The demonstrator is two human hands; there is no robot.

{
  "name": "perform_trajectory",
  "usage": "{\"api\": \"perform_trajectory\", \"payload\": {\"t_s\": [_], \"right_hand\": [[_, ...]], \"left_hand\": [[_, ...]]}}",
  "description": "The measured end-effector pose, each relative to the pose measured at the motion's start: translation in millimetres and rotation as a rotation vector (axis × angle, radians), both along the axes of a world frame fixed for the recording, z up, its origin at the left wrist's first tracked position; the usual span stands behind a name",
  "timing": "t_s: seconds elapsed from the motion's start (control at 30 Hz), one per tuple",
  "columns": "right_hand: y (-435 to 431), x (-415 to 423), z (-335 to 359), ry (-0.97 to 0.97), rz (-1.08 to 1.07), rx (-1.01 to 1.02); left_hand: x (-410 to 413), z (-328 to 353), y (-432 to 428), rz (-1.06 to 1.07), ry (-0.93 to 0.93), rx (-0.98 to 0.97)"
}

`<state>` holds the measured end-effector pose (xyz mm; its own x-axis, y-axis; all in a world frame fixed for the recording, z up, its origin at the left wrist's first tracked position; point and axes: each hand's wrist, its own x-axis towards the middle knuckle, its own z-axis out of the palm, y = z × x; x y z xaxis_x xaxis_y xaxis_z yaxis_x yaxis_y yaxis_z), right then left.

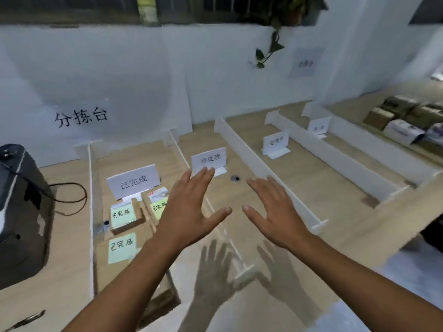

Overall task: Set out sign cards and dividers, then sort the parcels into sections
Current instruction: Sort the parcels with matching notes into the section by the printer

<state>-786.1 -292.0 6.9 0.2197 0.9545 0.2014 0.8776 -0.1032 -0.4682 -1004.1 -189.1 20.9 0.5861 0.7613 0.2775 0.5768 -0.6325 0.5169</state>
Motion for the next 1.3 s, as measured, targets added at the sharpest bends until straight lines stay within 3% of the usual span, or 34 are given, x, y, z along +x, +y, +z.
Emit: {"api": "perform_trajectory", "payload": {"t_s": [0.2,0.57,1.3], "right_hand": [[-138.8,186.7,29.3,-0.163,-0.224,0.029],[-359.3,469.4,53.3,-0.171,-0.634,-0.011],[-398.8,983.1,18.9,-0.103,-0.766,-0.049]], "left_hand": [[209.1,15.9,-65.3,-0.275,0.002,-0.034],[568.6,18.2,-224.6,-0.612,0.025,-0.03],[1132.4,-18.0,-244.7,-0.723,0.033,-0.189]]}}
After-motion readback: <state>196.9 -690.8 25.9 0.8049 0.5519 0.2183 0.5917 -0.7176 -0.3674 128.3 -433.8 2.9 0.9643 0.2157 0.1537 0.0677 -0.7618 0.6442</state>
